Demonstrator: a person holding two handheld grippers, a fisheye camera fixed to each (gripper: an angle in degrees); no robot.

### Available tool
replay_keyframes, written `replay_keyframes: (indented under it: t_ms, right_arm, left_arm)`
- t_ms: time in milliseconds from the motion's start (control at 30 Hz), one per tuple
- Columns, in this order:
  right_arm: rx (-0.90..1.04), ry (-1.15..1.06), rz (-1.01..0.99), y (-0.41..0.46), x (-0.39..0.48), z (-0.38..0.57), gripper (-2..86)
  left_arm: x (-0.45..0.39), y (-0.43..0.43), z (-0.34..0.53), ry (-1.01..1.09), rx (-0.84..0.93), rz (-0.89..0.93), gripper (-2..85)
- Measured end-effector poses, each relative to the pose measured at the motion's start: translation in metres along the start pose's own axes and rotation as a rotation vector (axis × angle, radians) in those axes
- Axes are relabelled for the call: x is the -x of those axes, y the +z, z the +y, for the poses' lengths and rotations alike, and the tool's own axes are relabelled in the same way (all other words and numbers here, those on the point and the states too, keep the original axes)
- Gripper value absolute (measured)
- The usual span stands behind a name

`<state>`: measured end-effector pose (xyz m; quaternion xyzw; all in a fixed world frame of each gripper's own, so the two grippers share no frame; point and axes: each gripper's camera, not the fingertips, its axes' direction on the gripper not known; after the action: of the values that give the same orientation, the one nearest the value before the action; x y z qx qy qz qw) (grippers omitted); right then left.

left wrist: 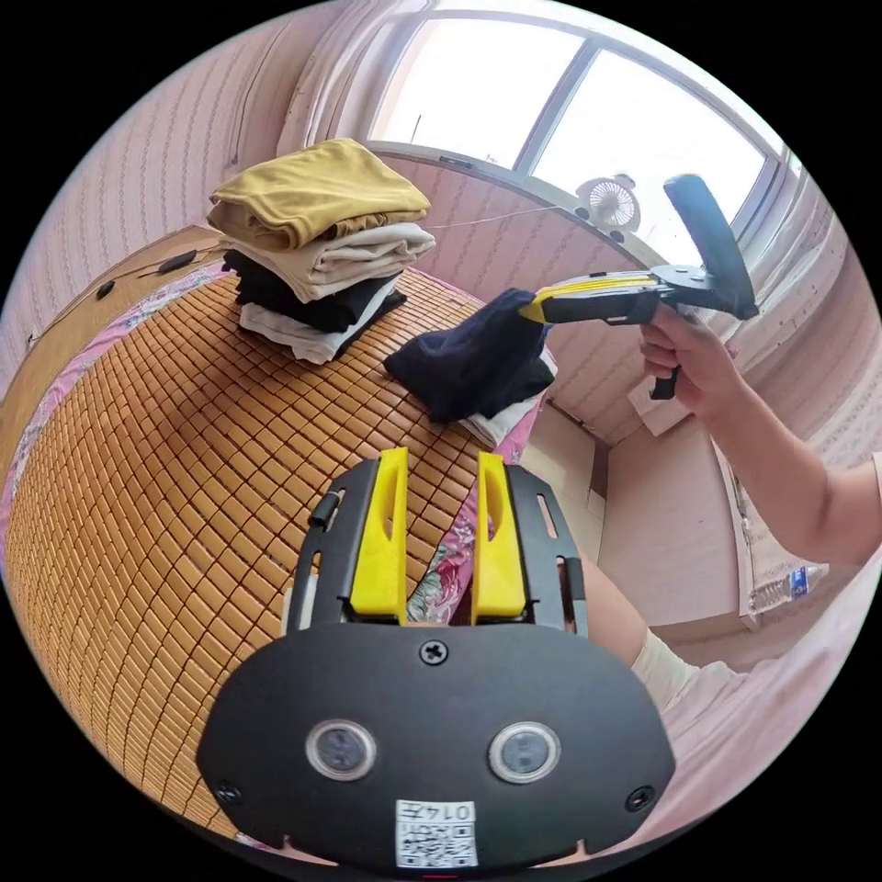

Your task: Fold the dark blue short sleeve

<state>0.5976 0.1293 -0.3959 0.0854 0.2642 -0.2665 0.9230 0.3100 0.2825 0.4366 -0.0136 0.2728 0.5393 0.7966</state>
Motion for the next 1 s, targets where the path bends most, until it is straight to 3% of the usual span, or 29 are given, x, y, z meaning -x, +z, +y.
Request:
replay_keyframes:
  t_ms: [233,433,600,700,833,1000]
  right_arm:
    - [-0.235,-0.214,-0.286,-0.055,0.070,-0.033,1.3]
    - [-0.346,-0.409,-0.538,-0.076,0.150,-0.097,1.2]
    - [-0.423,-0.417,-0.700,-0.074,0.204,-0.127,1.1]
    - [-0.443,-0.328,-0.728,-0.057,0.216,-0.126,1.0]
    - [-0.349,-0.169,-0.652,0.006,0.212,-0.088,1.0]
    - [0.007,0.007,-0.423,0.123,0.204,-0.019,0.7]
  left_arm:
    - [0.019,-0.089,0.062,-0.024,-0.062,-0.084,15.1]
    - [0.057,-0.215,0.128,-0.147,-0.193,-0.331,17.7]
    - [0.087,-0.334,0.194,-0.244,-0.246,-0.564,6.6]
    - [0.084,-0.382,0.216,-0.229,-0.256,-0.714,6.6]
    - [0.084,-0.376,0.248,-0.179,-0.185,-0.741,7.6]
    - [0.120,-0.305,0.324,-0.346,0.139,-0.503,7.5]
